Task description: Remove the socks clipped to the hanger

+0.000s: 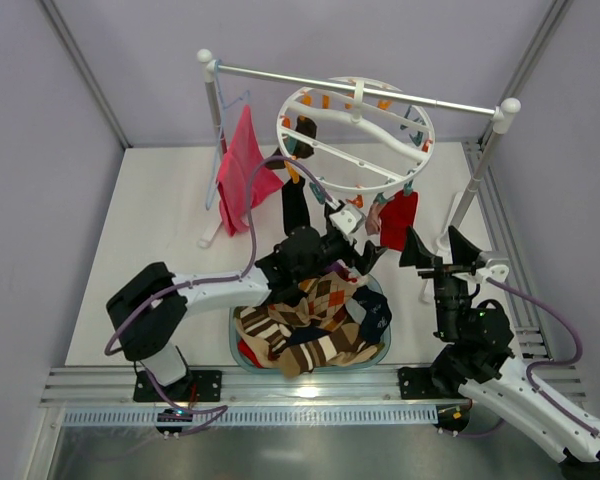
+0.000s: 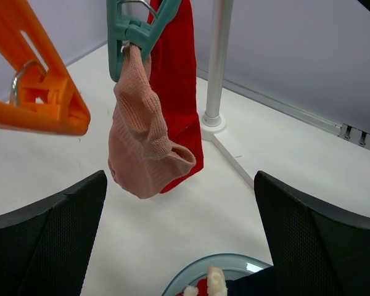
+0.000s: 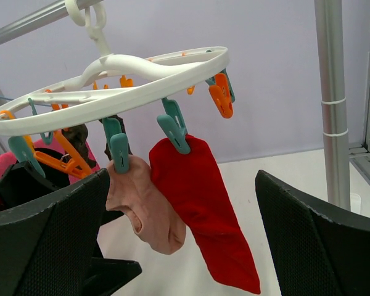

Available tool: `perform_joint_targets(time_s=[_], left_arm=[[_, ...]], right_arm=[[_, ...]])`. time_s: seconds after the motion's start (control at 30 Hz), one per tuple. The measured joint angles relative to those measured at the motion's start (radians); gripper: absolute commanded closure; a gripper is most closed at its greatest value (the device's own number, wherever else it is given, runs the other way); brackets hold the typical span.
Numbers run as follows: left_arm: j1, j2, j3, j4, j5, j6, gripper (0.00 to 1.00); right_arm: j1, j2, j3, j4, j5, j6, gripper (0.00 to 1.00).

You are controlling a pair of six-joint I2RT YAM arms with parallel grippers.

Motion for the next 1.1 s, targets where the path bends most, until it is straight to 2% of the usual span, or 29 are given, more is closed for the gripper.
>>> perform_joint_targets(time_s=[0.3,0.43,0.7,0.73,0.8,0.87,0.9,1.0,1.1], left_arm=[[0.006,0.132,0.028,0.163,-0.079,-0.016,0.00],[0.007,0.179,0.044,0.217,-0.132,-0.017,0.21],[0.008,0.211,0.047,0.337,-0.206,-0.003,0.43],[0.008,0.211,0.047,0.351,-0.209,0.001,0.55],[0.008,0.213,0.047,0.377,-0.216,0.005,0.71],[0.008,0.217,0.046,0.398,-0.220,0.010,0.81],[0.008,0.217,0.046,0.404,-0.221,0.011,0.81],[0.008,0.217,0.036,0.429,-0.222,0.009,0.93],[0.008,0.217,0.015,0.443,-0.221,0.008,0.99]], right_arm=[[0.000,-0.061,-0.017,-0.010,-0.018,0.015,0.00],[0.000,-0.084,-0.019,-0.020,-0.035,0.027,0.00],[0.000,-0.074,-0.022,-0.027,-0.062,0.029,0.00],[0.000,-0.070,-0.022,-0.028,-0.065,0.029,0.00],[0.000,-0.062,-0.022,-0.029,-0.071,0.029,0.00],[0.000,-0.055,-0.022,-0.030,-0.074,0.029,0.01],[0.000,-0.052,-0.022,-0.030,-0.076,0.029,0.01],[0.000,-0.048,-0.022,-0.031,-0.080,0.029,0.00],[0.000,-0.039,-0.022,-0.031,-0.089,0.029,0.00]])
